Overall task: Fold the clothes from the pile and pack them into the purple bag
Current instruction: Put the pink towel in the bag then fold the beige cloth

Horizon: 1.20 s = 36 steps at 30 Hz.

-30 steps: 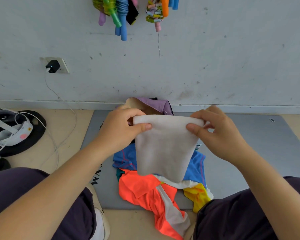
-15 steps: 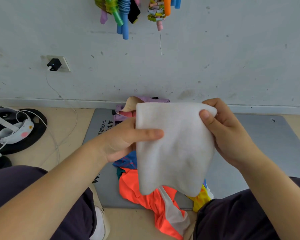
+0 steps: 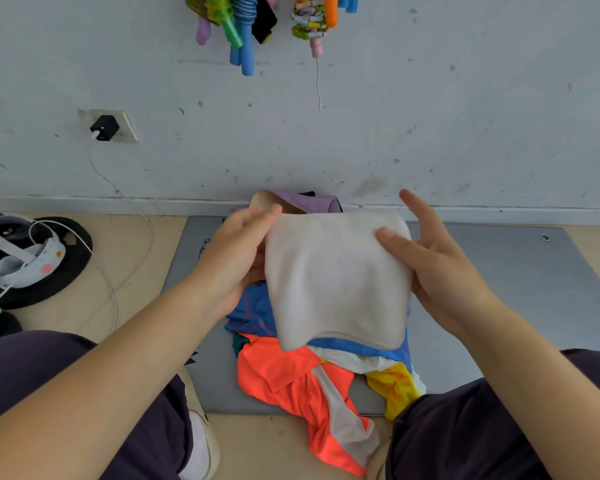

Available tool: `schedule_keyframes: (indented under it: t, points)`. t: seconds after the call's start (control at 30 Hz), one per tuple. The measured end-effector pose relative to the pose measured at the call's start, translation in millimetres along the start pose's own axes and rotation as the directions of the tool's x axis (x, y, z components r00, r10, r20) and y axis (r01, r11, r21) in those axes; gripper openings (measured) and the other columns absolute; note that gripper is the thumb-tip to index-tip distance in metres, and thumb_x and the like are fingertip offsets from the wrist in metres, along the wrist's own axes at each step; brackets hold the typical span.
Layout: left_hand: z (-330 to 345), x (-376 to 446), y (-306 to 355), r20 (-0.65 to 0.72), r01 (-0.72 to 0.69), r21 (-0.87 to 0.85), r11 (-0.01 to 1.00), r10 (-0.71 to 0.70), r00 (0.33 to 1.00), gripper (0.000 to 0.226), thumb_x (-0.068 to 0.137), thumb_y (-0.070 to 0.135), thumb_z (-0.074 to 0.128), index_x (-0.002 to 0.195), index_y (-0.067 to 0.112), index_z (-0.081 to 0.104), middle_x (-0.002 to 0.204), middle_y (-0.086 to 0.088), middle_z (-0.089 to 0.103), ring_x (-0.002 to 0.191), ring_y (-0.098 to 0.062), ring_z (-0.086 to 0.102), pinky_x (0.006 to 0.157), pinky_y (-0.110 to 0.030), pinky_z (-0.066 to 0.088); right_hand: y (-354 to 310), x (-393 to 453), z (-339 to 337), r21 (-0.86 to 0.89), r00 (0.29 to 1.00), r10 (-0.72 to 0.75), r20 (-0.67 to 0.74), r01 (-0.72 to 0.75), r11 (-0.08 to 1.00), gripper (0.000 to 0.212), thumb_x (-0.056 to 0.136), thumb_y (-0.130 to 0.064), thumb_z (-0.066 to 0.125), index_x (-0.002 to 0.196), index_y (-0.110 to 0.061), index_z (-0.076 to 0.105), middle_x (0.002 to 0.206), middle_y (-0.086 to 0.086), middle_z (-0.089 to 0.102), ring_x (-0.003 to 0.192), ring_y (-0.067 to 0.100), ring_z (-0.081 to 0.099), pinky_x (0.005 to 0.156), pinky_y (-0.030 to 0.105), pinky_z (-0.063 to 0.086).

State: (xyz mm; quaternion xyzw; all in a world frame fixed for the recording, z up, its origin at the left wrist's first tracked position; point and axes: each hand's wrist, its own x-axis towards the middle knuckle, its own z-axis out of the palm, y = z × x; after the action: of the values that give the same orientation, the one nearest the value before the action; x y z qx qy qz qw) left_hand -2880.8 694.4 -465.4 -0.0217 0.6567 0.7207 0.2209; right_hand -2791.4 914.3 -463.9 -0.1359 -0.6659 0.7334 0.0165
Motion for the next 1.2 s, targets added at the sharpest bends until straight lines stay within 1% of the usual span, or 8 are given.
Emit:
schedule_keyframes:
  t: [0.1, 0.2, 0.3, 0.47, 0.67, 0.8, 0.97, 1.2]
  points:
    - [-2, -2, -3, 0.159, -0.134, -0.015, 0.991, 0.134, 0.978, 0.055, 0.070, 0.038, 0.080, 0.120, 0.041, 0.059, 0.116, 0.002, 0.067, 0.096, -0.009, 0.069, 0.068, -0.024, 0.055, 0, 0, 2, 0.084, 0.998, -0.049, 0.030, 0.047, 0.995, 0.032, 0.090, -0.031, 0.065, 0.118, -0.039, 0.054, 0.093, 0.006, 0.071, 0.080, 0.021, 0.070, 0.062, 0.031, 0.056]
    - [1, -6, -10, 0.309, -0.268, 0.191, 0.944, 0.202, 0.930, 0.063, 0.061, 0.028, 0.085, 0.118, 0.043, 0.061, 0.124, 0.006, 0.062, 0.111, -0.011, 0.063, 0.086, -0.030, 0.055, 0, 2, -1, 0.132, 0.992, -0.022, 0.122, 0.006, 0.991, 0.049, 0.071, -0.028, 0.081, 0.113, -0.032, 0.056, 0.107, -0.002, 0.068, 0.090, 0.020, 0.070, 0.064, 0.035, 0.057]
    - [-2, -2, -11, 0.284, -0.313, 0.344, 0.886, 0.219, 0.933, 0.066, 0.068, 0.013, 0.087, 0.122, 0.036, 0.058, 0.119, 0.013, 0.062, 0.106, -0.004, 0.063, 0.090, -0.023, 0.052, 1, 4, -6, -0.096, 0.981, 0.050, 0.185, -0.033, 0.995, 0.072, 0.055, -0.022, 0.091, 0.117, -0.035, 0.057, 0.110, -0.003, 0.065, 0.094, 0.016, 0.069, 0.070, 0.029, 0.057]
    - [-13, 4, -6, 0.366, -0.376, 0.574, 0.728, 0.183, 0.912, 0.048, 0.072, 0.016, 0.086, 0.109, 0.035, 0.063, 0.101, 0.016, 0.066, 0.089, 0.005, 0.061, 0.077, -0.014, 0.047, -6, 6, -16, -0.393, 0.982, 0.020, 0.186, 0.056, 0.918, 0.045, 0.065, -0.033, 0.083, 0.107, -0.029, 0.067, 0.101, -0.003, 0.071, 0.088, 0.010, 0.069, 0.067, 0.021, 0.053]
    - [-16, 3, 2, 0.322, -0.185, 0.369, 0.911, 0.062, 0.945, 0.022, 0.073, 0.054, 0.076, 0.091, 0.041, 0.076, 0.096, 0.013, 0.076, 0.084, -0.001, 0.071, 0.062, -0.013, 0.051, -10, 3, -21, -0.437, 0.976, 0.081, 0.202, 0.016, 0.899, 0.059, 0.076, -0.073, 0.059, 0.097, -0.020, 0.075, 0.097, 0.005, 0.074, 0.090, 0.011, 0.070, 0.077, 0.026, 0.054]
    - [-9, 2, -5, 0.286, -0.023, 0.259, 0.966, -0.054, 0.957, 0.026, 0.093, 0.050, 0.053, 0.110, 0.039, 0.070, 0.109, 0.015, 0.073, 0.101, -0.003, 0.068, 0.073, -0.023, 0.055, -5, 1, -7, -0.230, 0.969, 0.171, 0.180, -0.127, 0.965, 0.059, 0.078, -0.064, 0.050, 0.110, -0.020, 0.071, 0.104, 0.003, 0.075, 0.093, 0.016, 0.072, 0.066, 0.022, 0.056]
    - [-9, 3, -10, 0.345, -0.004, 0.202, 0.979, -0.067, 0.936, 0.068, 0.066, 0.027, 0.086, 0.128, 0.021, 0.058, 0.119, 0.001, 0.071, 0.108, -0.015, 0.068, 0.084, -0.029, 0.056, -1, 3, -7, -0.184, 0.970, 0.172, 0.173, -0.140, 0.973, 0.055, 0.078, -0.062, 0.055, 0.109, -0.018, 0.069, 0.101, 0.004, 0.075, 0.088, 0.017, 0.072, 0.063, 0.026, 0.058]
    - [-17, 16, -14, 0.166, -0.039, 0.164, 0.986, 0.012, 0.986, 0.045, 0.074, 0.024, 0.083, 0.115, 0.018, 0.064, 0.108, -0.003, 0.072, 0.092, -0.015, 0.071, 0.070, -0.027, 0.055, -7, 5, -18, -0.052, 0.944, 0.141, 0.299, -0.131, 0.990, 0.039, 0.076, -0.024, 0.079, 0.113, -0.017, 0.070, 0.115, 0.008, 0.071, 0.103, 0.024, 0.070, 0.074, 0.027, 0.058]
